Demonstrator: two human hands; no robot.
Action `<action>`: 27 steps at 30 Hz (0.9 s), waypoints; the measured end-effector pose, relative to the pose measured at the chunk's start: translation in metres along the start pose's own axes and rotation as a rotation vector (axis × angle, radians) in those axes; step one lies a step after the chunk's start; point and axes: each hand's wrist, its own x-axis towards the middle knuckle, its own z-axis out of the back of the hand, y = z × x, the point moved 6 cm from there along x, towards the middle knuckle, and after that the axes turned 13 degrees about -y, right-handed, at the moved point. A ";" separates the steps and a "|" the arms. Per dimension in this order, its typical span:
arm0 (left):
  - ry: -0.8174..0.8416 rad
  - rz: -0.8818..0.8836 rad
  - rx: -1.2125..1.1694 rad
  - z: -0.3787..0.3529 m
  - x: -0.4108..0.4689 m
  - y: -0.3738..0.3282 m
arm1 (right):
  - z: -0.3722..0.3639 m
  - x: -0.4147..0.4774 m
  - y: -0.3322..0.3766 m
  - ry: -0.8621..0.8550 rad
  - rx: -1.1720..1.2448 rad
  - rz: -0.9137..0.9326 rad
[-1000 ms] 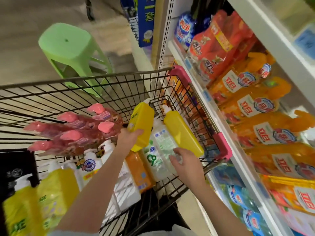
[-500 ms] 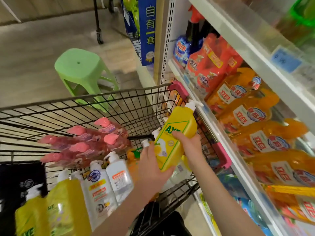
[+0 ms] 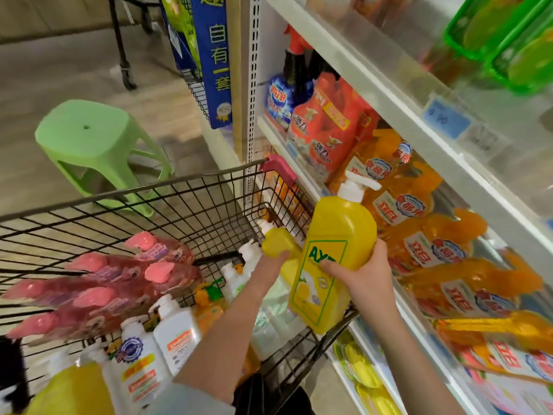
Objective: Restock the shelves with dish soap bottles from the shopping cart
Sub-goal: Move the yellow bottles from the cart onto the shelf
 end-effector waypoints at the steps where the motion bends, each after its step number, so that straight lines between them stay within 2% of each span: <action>1: -0.018 0.004 -0.036 -0.001 0.004 -0.007 | 0.003 0.000 0.001 -0.010 0.001 0.006; 3: -0.054 0.029 -0.042 -0.007 0.018 -0.017 | 0.010 0.003 0.002 -0.030 -0.004 0.017; 7: -0.166 0.152 0.154 -0.037 0.079 -0.003 | 0.025 0.010 0.000 -0.067 -0.096 0.029; 13: -0.330 0.155 0.357 -0.032 0.039 -0.031 | 0.044 0.020 -0.001 -0.101 -0.190 0.069; 20: -0.297 0.146 0.250 -0.023 0.051 -0.012 | 0.046 0.020 -0.001 -0.084 -0.184 0.093; 24: -0.351 0.192 0.006 -0.013 0.044 0.006 | 0.045 0.016 0.002 -0.060 -0.180 0.116; 27: -0.383 0.150 -0.127 -0.006 0.028 0.009 | 0.044 0.014 0.004 -0.038 -0.192 0.140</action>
